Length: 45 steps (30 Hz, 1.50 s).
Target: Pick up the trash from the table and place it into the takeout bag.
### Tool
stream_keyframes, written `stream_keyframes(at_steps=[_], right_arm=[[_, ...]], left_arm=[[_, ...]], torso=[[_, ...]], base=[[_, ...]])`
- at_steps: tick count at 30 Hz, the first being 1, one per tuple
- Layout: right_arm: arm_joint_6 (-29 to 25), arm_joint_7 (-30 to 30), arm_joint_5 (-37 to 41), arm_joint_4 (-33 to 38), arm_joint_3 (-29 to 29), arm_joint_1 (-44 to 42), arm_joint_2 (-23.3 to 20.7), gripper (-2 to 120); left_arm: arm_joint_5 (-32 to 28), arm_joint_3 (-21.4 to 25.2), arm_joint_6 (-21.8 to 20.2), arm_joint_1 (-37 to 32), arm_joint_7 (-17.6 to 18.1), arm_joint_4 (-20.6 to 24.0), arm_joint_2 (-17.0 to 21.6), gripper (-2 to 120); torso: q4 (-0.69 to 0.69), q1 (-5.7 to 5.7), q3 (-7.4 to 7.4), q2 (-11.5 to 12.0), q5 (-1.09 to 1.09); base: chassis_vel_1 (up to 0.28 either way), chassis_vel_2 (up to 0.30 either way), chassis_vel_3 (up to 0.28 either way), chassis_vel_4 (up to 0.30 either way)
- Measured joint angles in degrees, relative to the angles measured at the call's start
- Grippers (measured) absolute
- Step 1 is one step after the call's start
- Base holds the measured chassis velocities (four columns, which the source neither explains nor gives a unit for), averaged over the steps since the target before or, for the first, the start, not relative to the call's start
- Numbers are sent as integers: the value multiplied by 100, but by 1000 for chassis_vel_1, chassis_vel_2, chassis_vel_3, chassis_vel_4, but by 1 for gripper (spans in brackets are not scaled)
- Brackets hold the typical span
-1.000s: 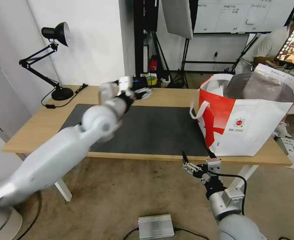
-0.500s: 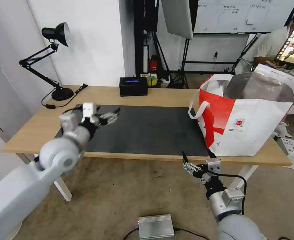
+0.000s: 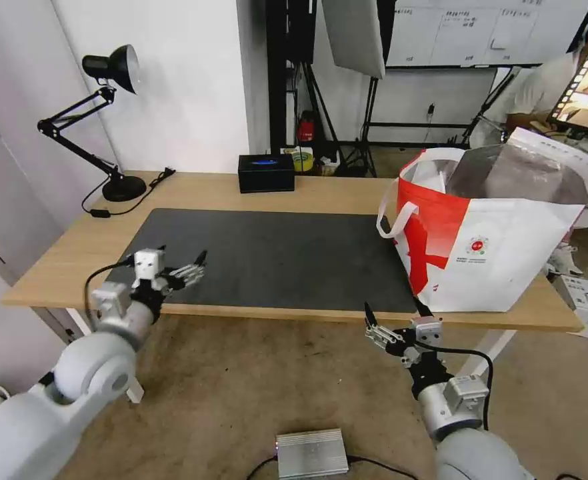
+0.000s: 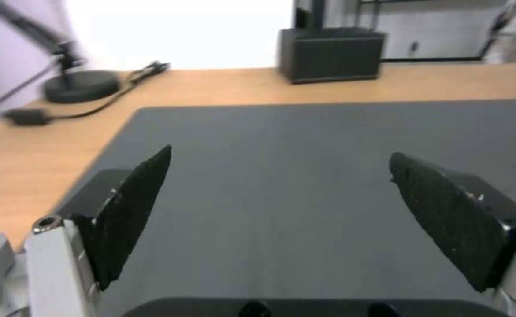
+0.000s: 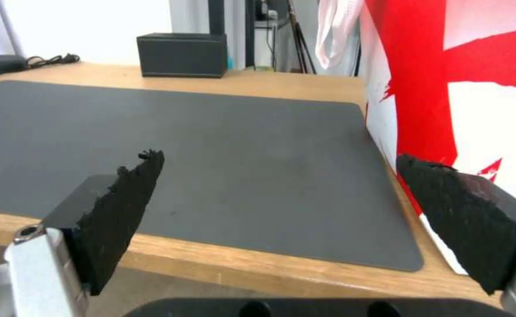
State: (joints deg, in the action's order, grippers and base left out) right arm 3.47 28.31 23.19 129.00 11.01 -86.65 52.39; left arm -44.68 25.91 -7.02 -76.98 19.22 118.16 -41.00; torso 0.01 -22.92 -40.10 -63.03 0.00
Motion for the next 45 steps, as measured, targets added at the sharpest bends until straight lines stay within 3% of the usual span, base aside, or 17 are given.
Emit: stream_keyframes(at_steps=[7, 12, 27, 45], right_arm=[[0, 0, 0, 0, 0, 0, 0, 100], [0, 0, 0, 0, 0, 0, 0, 100], [0, 0, 0, 0, 0, 0, 0, 100], [0, 0, 0, 0, 0, 0, 0, 100]], left_arm=[[14, 667, 104, -712, -28, 155, -39, 100], [34, 824, 105, -1036, -28, 237, -195, 100], [56, 862, 219, -1477, -87, 243, -574, 100], [-106, 834, 165, -1533, -122, 300, -653, 100]], torso=[[0, 0, 0, 0, 0], [-1, 0, 0, 0, 0], [-1, 0, 0, 1, 0], [-1, 0, -1, 1, 0]], base=[[0, 0, 0, 0], [0, 0, 0, 0], [0, 0, 0, 0], [0, 0, 0, 0]])
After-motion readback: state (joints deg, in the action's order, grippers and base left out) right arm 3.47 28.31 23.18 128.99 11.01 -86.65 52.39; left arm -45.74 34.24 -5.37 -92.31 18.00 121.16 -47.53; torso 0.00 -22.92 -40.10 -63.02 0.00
